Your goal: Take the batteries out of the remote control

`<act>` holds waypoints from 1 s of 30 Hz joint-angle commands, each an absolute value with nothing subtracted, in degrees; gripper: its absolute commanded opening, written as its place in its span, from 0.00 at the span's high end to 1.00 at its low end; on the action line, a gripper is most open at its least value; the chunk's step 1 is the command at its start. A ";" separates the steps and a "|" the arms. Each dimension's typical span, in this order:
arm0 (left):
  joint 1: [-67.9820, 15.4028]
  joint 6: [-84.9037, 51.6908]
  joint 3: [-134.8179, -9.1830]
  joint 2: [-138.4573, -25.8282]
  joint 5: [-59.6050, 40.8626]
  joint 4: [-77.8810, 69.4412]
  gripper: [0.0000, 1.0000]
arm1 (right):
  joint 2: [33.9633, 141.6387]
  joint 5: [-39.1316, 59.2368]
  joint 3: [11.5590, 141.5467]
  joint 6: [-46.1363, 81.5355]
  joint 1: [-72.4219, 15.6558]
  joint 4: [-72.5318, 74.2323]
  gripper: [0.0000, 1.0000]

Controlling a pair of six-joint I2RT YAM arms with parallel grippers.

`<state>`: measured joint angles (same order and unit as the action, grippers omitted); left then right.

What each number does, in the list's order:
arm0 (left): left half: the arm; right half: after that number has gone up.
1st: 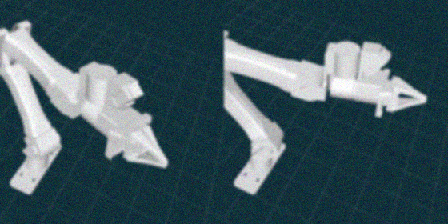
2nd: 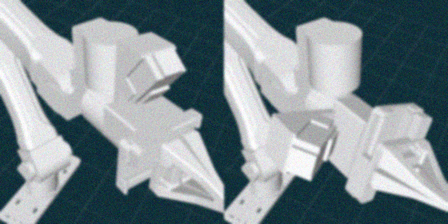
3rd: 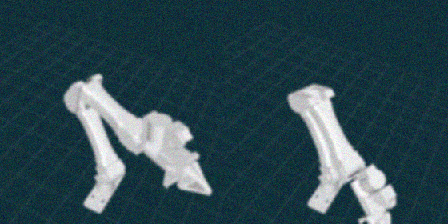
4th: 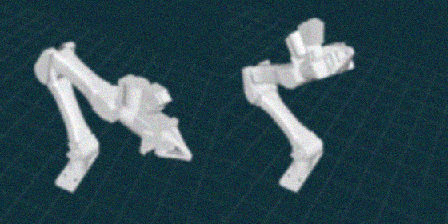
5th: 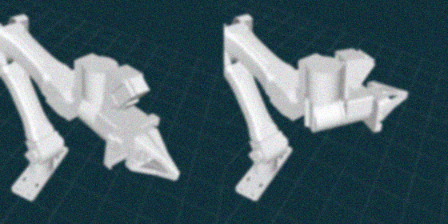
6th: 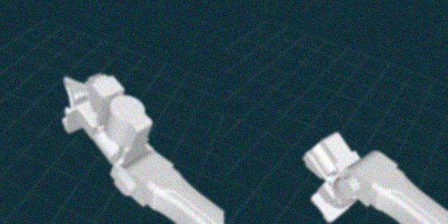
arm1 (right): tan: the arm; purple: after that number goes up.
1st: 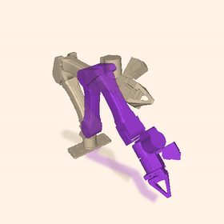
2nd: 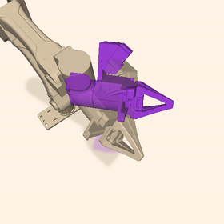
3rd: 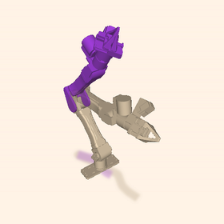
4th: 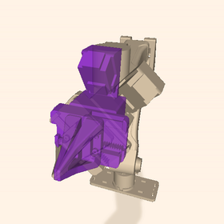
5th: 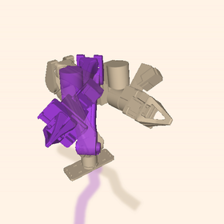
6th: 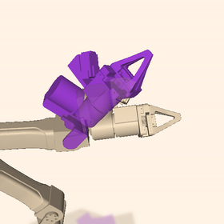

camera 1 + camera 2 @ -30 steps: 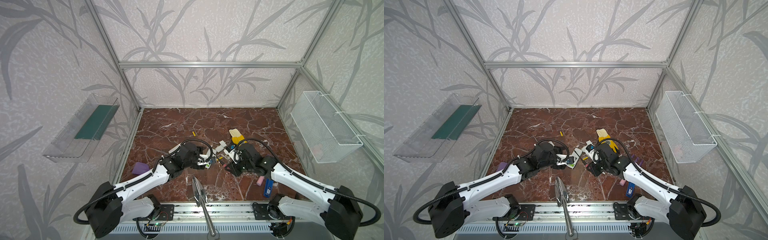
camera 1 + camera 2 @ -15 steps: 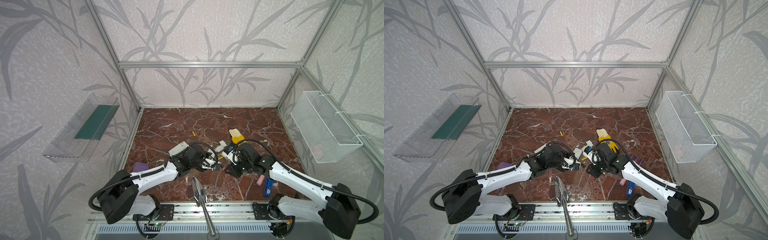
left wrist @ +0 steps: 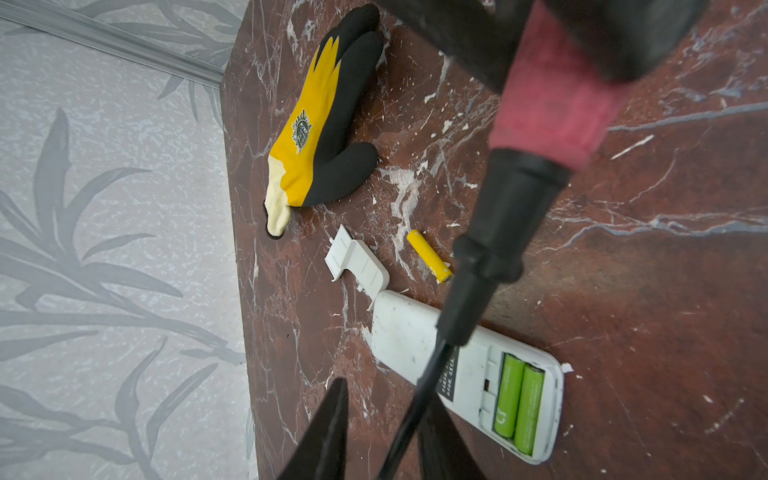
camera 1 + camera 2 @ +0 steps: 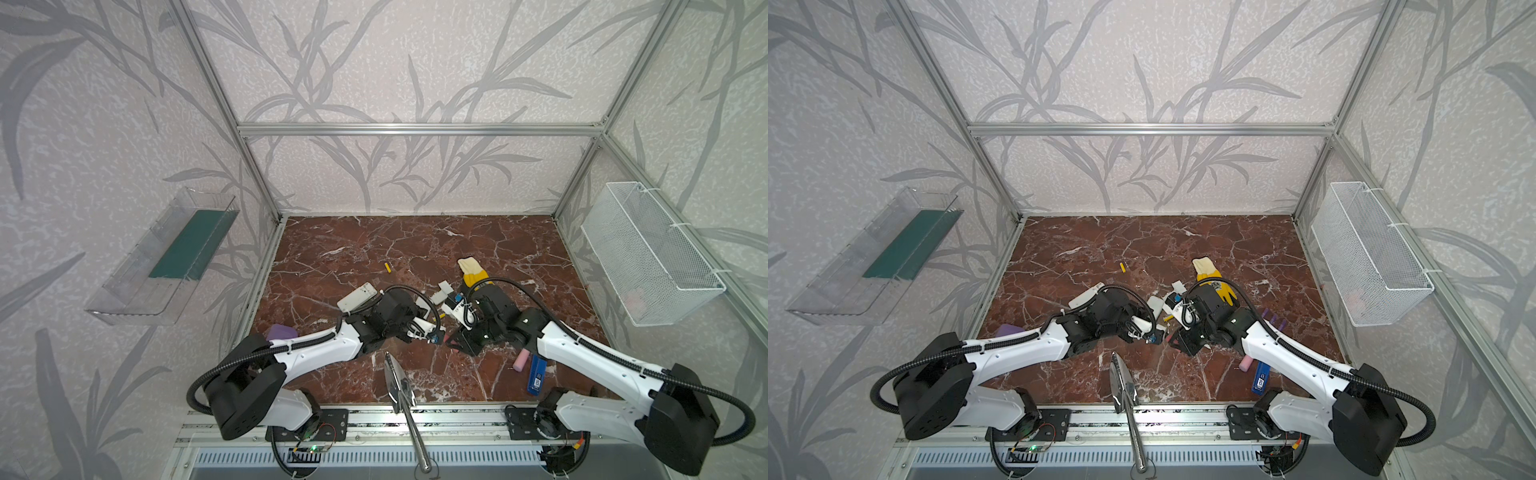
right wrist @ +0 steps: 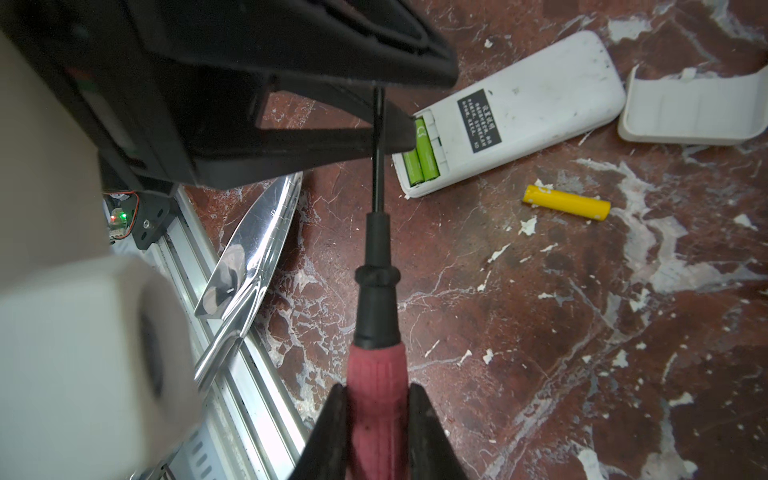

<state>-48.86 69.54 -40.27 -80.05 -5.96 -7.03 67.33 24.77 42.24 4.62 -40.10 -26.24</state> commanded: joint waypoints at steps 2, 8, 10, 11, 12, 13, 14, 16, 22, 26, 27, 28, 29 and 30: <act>-49.39 71.40 -41.66 -81.12 -4.44 -8.20 0.78 | 67.67 26.54 43.77 4.14 -40.43 -26.28 1.00; -49.84 71.71 -41.66 -81.46 -3.52 -8.04 0.89 | 68.25 26.37 44.13 4.04 -40.43 -26.13 1.00; -49.83 71.79 -41.74 -81.43 -3.21 -7.73 0.94 | 68.42 26.45 44.21 3.99 -40.43 -26.17 1.00; -49.92 71.88 -41.79 -81.53 -3.02 -7.56 0.96 | 68.44 26.37 44.34 4.01 -40.45 -25.98 1.00; -49.92 71.95 -41.80 -81.55 -2.86 -7.28 0.98 | 68.49 26.37 44.30 4.00 -40.47 -26.02 1.00; -49.95 72.01 -41.82 -81.53 -2.53 -7.25 1.00 | 68.60 26.37 44.38 3.99 -40.43 -25.97 0.99; -49.93 72.11 -41.79 -81.60 -2.21 -7.28 1.00 | 68.59 26.22 44.41 3.91 -40.43 -25.97 0.99; -49.92 72.37 -41.85 -81.49 -1.47 -7.24 1.00 | 68.49 26.02 44.31 3.83 -40.43 -26.01 0.96; -49.94 73.13 -42.16 -80.31 0.49 -4.45 1.00 | 66.61 23.12 43.52 1.49 -40.78 -25.43 0.82; -49.75 71.83 -43.71 -79.00 1.25 1.51 1.00 | 63.24 20.63 42.97 -1.50 -41.04 -24.36 0.67; -49.63 71.37 -44.60 -78.74 0.94 4.41 1.00 | 62.42 19.99 42.73 -2.21 -41.04 -24.02 0.62; -49.53 70.82 -45.09 -78.53 0.76 6.08 1.00 | 61.79 19.42 42.63 -2.81 -41.04 -23.80 0.59; -49.27 70.38 -45.41 -78.36 0.27 7.38 1.00 | 61.38 19.16 42.63 -3.64 -41.04 -23.72 0.57; -49.09 70.29 -45.61 -78.15 -0.22 8.77 1.00 | 61.01 18.94 42.64 -4.54 -41.04 -23.79 0.52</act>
<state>-49.63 71.85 -43.51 -80.07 0.16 2.50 62.83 20.75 42.96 -0.95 -40.73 -24.88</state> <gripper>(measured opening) 0.055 0.458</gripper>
